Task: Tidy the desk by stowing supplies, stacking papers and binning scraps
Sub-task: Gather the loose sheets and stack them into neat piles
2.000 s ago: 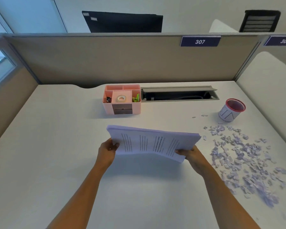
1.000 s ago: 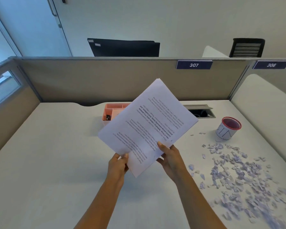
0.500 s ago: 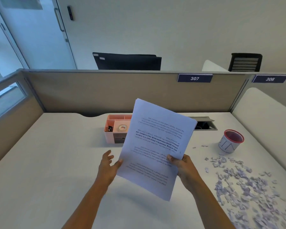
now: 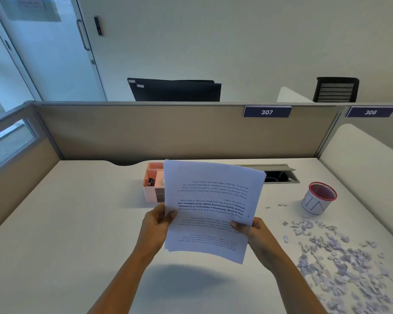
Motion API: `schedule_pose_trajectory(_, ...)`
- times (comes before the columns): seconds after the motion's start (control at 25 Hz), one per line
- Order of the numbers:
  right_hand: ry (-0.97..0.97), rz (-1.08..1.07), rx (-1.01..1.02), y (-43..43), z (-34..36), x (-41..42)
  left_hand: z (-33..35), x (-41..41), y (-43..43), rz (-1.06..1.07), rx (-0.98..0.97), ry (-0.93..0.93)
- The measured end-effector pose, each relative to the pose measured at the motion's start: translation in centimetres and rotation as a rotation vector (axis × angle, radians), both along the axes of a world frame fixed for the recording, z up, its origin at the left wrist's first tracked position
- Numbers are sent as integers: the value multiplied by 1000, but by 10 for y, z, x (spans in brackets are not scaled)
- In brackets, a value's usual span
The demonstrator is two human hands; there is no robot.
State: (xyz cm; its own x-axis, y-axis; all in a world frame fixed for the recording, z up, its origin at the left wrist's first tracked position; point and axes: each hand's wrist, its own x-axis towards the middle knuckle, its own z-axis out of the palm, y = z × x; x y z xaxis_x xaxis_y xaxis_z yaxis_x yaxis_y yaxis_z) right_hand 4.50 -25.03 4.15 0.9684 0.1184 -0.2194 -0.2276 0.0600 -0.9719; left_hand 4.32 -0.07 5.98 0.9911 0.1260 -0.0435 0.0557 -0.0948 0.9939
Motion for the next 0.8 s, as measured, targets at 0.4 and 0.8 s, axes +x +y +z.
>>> schedule_pose_trajectory(0.4,48,28,-7,-1,-31,-18,-39,-18,0,-38,149,104)
schedule_pose_trajectory(0.8,28,97,-69,-10,-9,-4,-33,-10,8,156,118,171)
